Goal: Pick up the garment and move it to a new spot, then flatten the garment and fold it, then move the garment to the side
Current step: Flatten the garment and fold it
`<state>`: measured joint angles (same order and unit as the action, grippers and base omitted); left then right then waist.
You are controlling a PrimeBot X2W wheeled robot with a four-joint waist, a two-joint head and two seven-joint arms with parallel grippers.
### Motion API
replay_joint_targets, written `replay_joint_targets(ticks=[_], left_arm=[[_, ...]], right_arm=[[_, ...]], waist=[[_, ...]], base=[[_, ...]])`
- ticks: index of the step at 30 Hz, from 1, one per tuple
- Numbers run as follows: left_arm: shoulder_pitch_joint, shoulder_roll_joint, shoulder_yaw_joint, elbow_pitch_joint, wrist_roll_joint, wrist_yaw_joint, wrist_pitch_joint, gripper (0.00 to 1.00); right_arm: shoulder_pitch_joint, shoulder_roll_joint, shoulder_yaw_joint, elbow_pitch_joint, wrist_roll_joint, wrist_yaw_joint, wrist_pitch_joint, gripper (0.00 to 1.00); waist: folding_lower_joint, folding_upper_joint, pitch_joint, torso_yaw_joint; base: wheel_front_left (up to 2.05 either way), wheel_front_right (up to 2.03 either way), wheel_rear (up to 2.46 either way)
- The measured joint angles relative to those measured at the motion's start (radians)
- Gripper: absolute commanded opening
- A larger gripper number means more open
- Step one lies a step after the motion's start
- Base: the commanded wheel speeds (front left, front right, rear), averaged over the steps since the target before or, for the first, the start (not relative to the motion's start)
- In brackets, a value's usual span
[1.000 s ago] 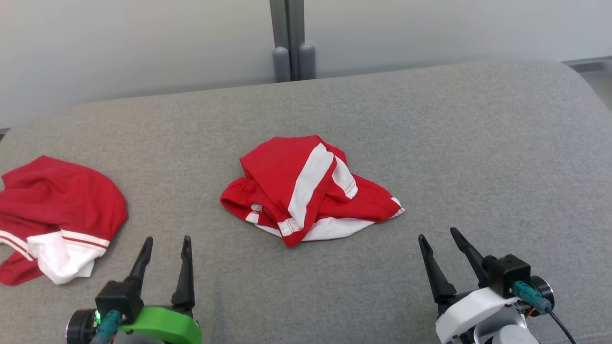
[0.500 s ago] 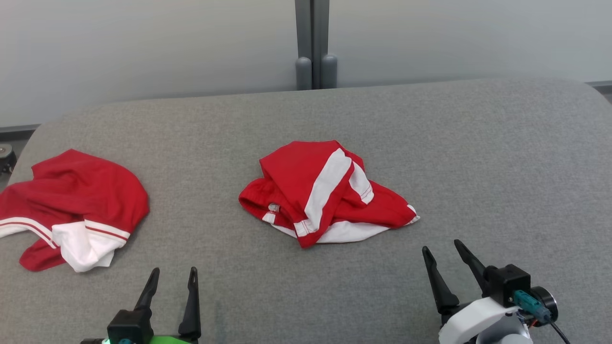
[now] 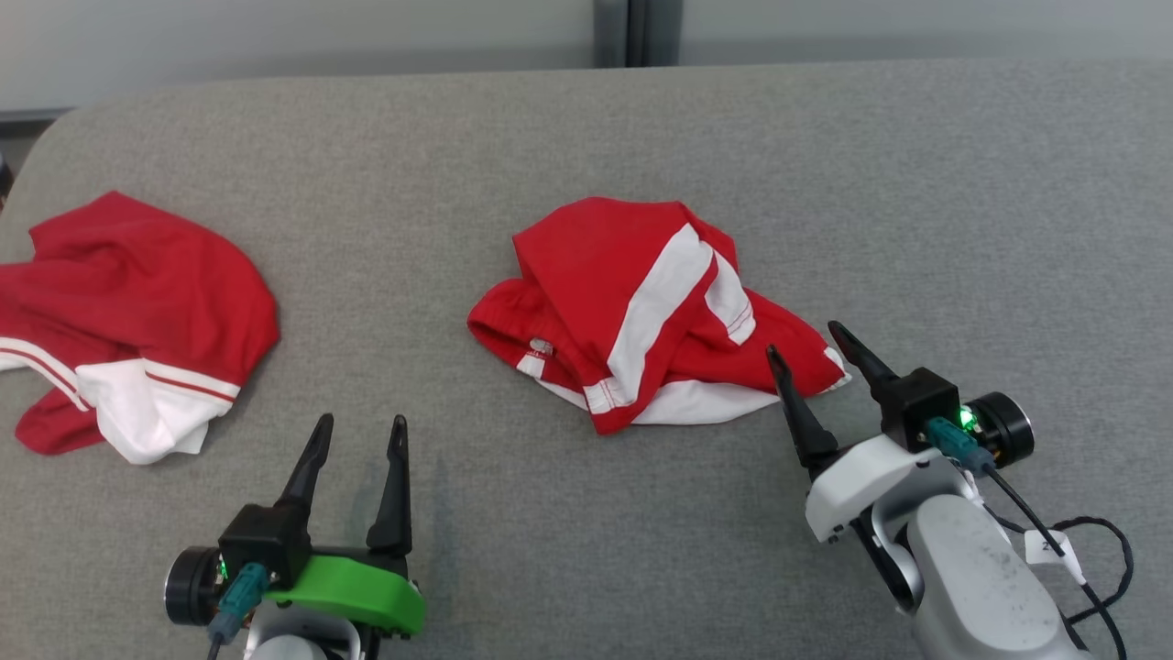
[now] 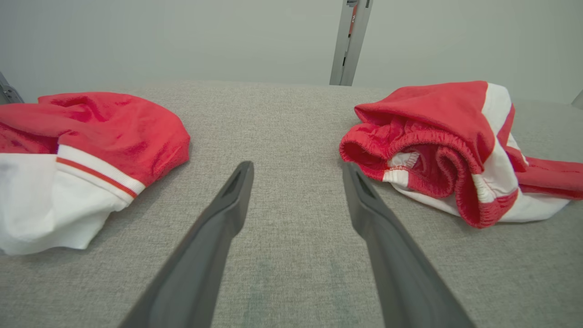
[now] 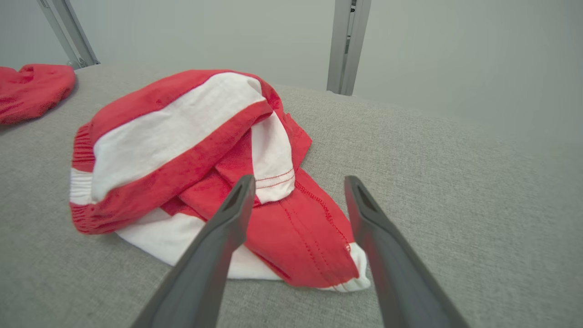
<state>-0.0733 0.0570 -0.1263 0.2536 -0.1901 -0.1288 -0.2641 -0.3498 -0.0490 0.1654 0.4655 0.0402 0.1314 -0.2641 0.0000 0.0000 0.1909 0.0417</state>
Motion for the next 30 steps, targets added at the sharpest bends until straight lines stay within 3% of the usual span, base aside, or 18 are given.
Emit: replay_joint_targets(ticks=[15, 16, 18, 19, 30], left_arm=[[-0.067, 0.003, -0.027, 0.020, -0.037, 0.000, 0.000, 1.00], [-0.068, 0.003, -0.029, 0.021, -0.037, 0.000, 0.000, 1.00], [-0.071, 0.003, -0.030, 0.022, -0.038, 0.000, 0.000, 1.00], [-0.073, 0.003, -0.031, 0.022, -0.038, 0.000, 0.000, 1.00], [-0.074, 0.000, -0.054, 0.039, -0.044, 0.000, 0.000, 1.00]], right_arm=[[-0.154, 0.001, 0.011, 0.128, -0.002, 0.000, 0.000, 0.97], [-0.155, 0.001, 0.011, 0.129, -0.002, 0.000, 0.000, 0.58], [-0.155, 0.001, 0.010, 0.129, -0.007, 0.000, 0.000, 0.04], [-0.156, 0.000, 0.010, 0.130, -0.010, 0.000, 0.000, 0.00], [-0.155, 0.000, -0.011, -0.001, -0.024, 0.000, 0.000, 0.00]], waist=[[0.0000, 0.0000, 0.140, 0.086], [0.0000, 0.0000, 0.144, 0.091], [0.0000, 0.0000, 0.149, 0.098], [0.0000, 0.0000, 0.151, 0.100], [0.0000, 0.0000, 0.113, 0.103]], base=[[0.00, 0.00, 0.00], [0.00, 0.00, 0.00], [0.00, 0.00, 0.00], [0.00, 0.00, 0.00], [0.00, 0.00, 0.00]])
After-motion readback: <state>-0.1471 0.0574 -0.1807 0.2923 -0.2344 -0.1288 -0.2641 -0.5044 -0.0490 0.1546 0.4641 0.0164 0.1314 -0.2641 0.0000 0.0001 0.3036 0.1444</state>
